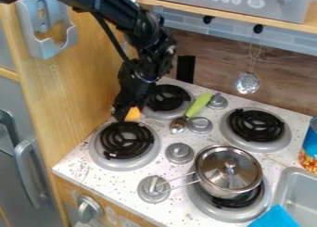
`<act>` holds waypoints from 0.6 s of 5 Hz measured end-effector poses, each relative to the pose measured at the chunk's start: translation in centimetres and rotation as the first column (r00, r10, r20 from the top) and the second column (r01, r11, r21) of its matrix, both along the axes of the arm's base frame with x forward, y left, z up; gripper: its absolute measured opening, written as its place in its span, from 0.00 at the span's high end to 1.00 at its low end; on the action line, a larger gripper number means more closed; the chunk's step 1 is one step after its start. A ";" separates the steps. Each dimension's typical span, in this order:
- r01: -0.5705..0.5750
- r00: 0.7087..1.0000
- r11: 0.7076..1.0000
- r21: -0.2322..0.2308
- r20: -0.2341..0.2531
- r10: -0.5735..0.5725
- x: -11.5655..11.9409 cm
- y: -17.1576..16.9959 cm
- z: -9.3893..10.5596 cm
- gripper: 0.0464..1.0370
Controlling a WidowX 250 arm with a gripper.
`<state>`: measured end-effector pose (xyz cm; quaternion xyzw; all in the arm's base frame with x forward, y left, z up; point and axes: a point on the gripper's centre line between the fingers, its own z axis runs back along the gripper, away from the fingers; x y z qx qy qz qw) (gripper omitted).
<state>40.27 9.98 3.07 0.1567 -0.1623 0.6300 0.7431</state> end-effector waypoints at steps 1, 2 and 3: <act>0.093 0.995 0.996 -0.008 0.042 -0.093 2.5 -2.5 2.2 0.30; 0.133 0.991 0.990 -0.036 0.024 -0.132 4.0 -3.8 2.1 0.30; 0.168 0.986 0.985 -0.050 -0.003 -0.168 5.1 -5.2 1.5 0.30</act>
